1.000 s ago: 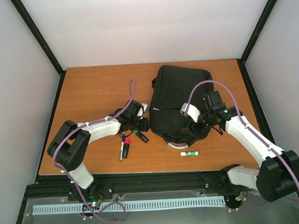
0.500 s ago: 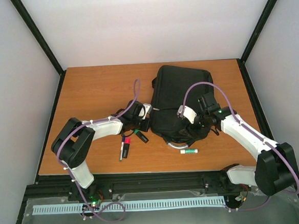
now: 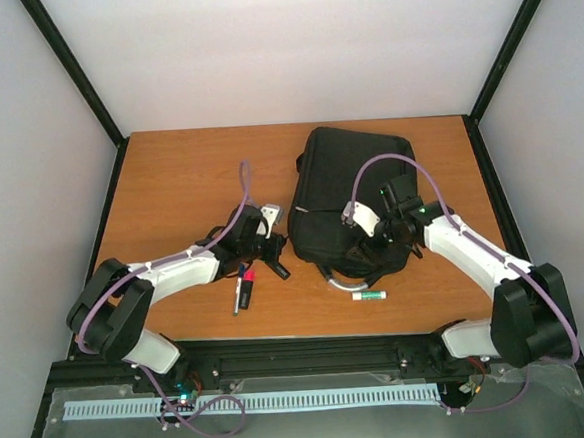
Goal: Pack the student bag
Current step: Zip the student bag at the center of the board.
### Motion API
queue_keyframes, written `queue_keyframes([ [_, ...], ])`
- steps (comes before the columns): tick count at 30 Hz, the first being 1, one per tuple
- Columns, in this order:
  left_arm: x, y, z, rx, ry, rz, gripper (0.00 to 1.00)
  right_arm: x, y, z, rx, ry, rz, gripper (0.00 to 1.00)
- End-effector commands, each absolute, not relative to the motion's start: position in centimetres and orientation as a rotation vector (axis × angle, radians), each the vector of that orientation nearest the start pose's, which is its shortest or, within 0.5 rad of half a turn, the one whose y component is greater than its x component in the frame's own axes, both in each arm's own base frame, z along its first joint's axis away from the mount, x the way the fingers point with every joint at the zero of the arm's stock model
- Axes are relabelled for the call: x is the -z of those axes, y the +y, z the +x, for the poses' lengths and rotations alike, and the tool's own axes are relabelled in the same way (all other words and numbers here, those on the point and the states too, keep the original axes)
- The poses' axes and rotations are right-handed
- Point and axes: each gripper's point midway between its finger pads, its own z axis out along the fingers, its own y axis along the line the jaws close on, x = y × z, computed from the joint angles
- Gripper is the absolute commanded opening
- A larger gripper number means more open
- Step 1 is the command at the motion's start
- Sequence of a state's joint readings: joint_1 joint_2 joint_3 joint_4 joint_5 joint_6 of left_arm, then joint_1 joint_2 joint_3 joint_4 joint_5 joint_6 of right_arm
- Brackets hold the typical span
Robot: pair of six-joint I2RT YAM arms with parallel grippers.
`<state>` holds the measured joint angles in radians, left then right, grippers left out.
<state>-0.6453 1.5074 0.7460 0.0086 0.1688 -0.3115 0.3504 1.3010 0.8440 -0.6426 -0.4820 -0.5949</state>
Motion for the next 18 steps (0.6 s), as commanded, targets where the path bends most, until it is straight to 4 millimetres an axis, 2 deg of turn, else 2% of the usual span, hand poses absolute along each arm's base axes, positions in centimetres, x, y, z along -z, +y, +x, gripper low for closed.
queue_keyframes([
  [1,-8.5,-26.4,29.2,0.724,2.342,0.459,0.01,-13.1,19.5,27.8,-0.547,2.209,-1.268,0.61],
  [3,-7.9,-26.4,28.5,0.729,2.349,0.468,0.01,-14.0,20.7,29.3,-0.601,2.218,-1.231,0.61],
  [5,-7.2,-26.5,27.9,0.733,2.355,0.485,0.01,-13.7,21.7,30.8,-0.643,2.243,-1.196,0.6],
  [8,-7.1,-27.1,27.1,0.744,2.349,0.515,0.01,-11.6,22.5,33.5,-0.638,2.324,-1.14,0.59],
  [10,-7.3,-27.5,26.7,0.756,2.338,0.529,0.01,-9.2,22.8,34.9,-0.642,2.421,-1.092,0.57],
  [13,-7.9,-28.4,25.9,0.775,2.313,0.568,0.01,-7.1,23.0,36.1,-0.633,2.507,-1.037,0.55],
  [18,-8.2,-30.5,24.2,0.812,2.283,0.644,0.01,-5.3,23.0,37.0,-0.618,2.566,-1.006,0.52],
])
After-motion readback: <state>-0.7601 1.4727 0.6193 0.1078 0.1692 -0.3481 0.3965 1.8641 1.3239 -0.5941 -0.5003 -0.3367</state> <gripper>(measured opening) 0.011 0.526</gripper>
